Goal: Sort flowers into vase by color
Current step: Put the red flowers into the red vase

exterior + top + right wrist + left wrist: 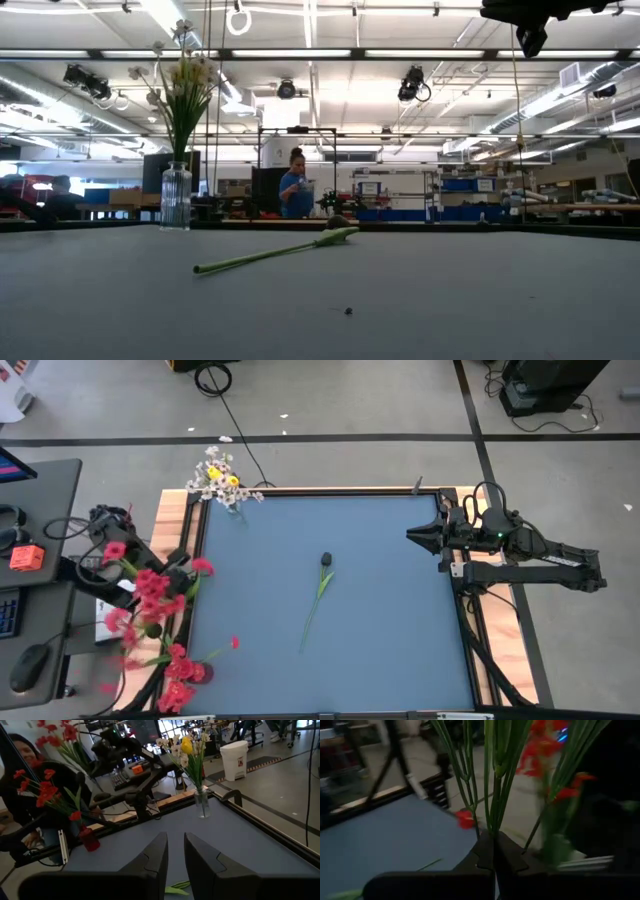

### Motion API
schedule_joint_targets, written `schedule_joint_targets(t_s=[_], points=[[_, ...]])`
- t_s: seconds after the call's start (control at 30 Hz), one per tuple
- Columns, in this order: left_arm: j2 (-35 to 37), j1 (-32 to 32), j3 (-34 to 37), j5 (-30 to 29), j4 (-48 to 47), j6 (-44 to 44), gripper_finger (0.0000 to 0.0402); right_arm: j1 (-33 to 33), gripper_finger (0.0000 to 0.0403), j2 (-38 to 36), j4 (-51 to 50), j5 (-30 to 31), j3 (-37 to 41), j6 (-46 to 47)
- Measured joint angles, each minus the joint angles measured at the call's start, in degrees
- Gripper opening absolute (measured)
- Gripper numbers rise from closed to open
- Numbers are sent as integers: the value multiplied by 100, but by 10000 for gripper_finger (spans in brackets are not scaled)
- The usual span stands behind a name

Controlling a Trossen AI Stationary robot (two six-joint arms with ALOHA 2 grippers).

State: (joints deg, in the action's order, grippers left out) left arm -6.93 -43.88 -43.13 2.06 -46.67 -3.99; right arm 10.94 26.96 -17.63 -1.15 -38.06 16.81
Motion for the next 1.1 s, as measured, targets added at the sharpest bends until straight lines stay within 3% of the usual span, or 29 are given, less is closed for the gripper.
schedule_joint_targets(t_s=[0.23, 0.6, 1.1], points=[[501, -5, 583, 849, 854, 306, 4, 1, 73, 2, 22, -2, 0, 0], [337, -7, 1847, 2004, 3027, 1070, 4, 2, 73, 2, 177, 0, 0, -1], [82, -7, 2197, 2031, 3668, 1090, 4, 0, 73, 2, 179, -1, 0, 1]])
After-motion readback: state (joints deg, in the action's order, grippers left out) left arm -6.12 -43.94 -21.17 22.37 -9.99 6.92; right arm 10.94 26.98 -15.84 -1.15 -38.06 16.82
